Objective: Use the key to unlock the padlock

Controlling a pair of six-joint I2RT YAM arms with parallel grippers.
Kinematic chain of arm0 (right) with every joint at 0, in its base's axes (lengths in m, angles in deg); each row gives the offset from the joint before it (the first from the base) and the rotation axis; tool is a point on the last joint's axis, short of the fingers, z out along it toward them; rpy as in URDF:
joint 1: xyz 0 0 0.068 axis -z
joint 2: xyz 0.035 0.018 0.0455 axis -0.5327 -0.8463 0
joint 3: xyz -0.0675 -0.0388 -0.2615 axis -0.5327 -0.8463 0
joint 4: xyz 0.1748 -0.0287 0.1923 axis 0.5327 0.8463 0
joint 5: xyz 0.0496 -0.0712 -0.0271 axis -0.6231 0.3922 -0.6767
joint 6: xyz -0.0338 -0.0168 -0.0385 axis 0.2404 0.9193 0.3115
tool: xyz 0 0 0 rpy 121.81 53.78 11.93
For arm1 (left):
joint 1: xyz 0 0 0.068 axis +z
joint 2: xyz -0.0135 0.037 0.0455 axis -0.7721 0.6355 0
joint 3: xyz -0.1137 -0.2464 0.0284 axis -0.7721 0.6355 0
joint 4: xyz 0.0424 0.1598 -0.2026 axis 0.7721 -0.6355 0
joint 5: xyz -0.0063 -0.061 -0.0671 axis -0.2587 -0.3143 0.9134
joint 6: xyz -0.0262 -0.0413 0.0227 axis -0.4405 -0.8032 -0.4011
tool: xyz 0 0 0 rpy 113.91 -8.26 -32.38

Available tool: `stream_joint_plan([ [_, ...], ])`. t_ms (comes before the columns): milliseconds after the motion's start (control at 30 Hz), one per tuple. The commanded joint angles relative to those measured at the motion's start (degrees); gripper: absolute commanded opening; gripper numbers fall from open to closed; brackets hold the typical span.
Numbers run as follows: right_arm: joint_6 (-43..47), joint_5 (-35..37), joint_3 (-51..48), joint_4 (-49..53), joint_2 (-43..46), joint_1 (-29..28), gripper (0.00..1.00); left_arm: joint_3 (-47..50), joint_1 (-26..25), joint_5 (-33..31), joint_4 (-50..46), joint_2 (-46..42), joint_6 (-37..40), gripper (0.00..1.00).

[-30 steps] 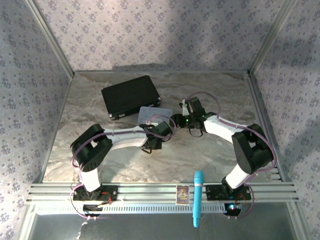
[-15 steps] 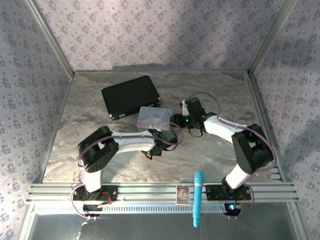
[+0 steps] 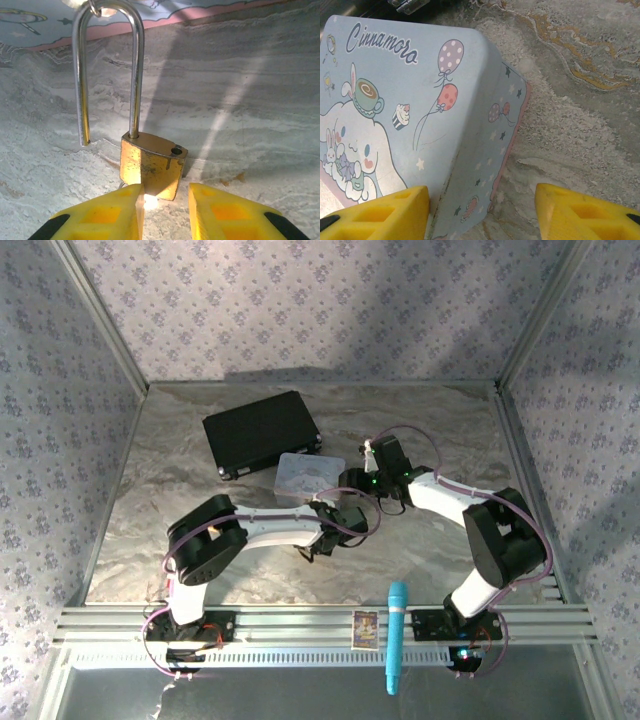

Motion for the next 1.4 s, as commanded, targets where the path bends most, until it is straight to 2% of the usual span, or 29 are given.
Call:
stream_joint_plan([
  [0, -0.19, 3.44, -2.68, 3.75, -0.53, 0.12, 0.59, -0.33, -0.43, -0.63, -1.98, -0.68, 0.46, 0.29],
  [100, 0.57, 2.87, -2.96, 2.47, 1.73, 0.38, 0.63, 1.27, 0.03, 0.36, -0.40, -4.19, 0.97, 0.33],
  [167, 1.25, 2.94, -3.33, 1.55, 3.86, 0.50, 0.70, 2.95, 0.56, 1.36, 1.48, -7.94, 1.52, 0.46],
  [200, 0.97, 3.13, -3.32, 1.44, 5.27, 0.69, 0.75, 4.13, 0.99, 2.17, 2.86, -10.21, 2.09, 0.54],
  [233, 0.67, 2.78, -3.23, 1.46, 6.44, 1.08, 0.93, 5.23, 1.43, 2.95, 4.35, -12.48, 2.77, 0.64],
  [267, 0.53, 2.48, -3.06, 1.46, 7.47, 1.38, 0.99, 6.38, 1.92, 3.76, 5.67, -14.81, 3.15, 0.73],
  [333, -0.28, 2.94, -3.06, 2.18, 10.07, 1.98, 0.99, 9.03, 3.26, 5.70, 9.39, -20.06, 3.87, 0.96],
  [367, -0.01, 2.93, -3.16, 2.50, 10.99, 2.14, 0.99, 10.11, 3.94, 6.75, 10.73, -22.37, 4.44, 1.00],
  [600, 0.33, 2.08, -10.34, -0.38, 23.59, 0.86, 0.99, 20.12, 12.66, 18.32, 20.79, -37.02, 4.65, 1.00],
  [700, -0.22, 5.45, -13.21, 0.27, 28.67, -3.09, 0.99, 26.20, 18.19, 24.68, 26.89, -43.39, 2.89, 1.00],
  [800, -0.95, 8.90, -13.98, 1.11, 29.26, -9.41, 0.97, 30.07, 22.76, 27.53, 29.49, -47.87, 1.45, 1.00],
  [933, -2.16, 15.23, -12.92, -0.06, 23.84, -18.84, 0.90, 32.05, 27.72, 30.72, 28.99, -50.04, -0.08, 1.00],
  [1067, -4.00, 16.01, -9.57, -4.61, 13.95, -24.70, 0.78, 34.81, 29.53, 31.62, 30.73, -52.23, -1.97, 1.00],
  [1233, -6.42, 15.94, -4.93, -7.09, 3.08, -27.09, 0.66, 35.80, 30.32, 30.69, 28.75, -53.11, -2.87, 1.00],
  [1367, -5.89, 16.60, -1.48, -5.90, -2.93, -28.21, 0.61, 37.47, 30.42, 31.11, 29.61, -53.34, -4.06, 1.00],
])
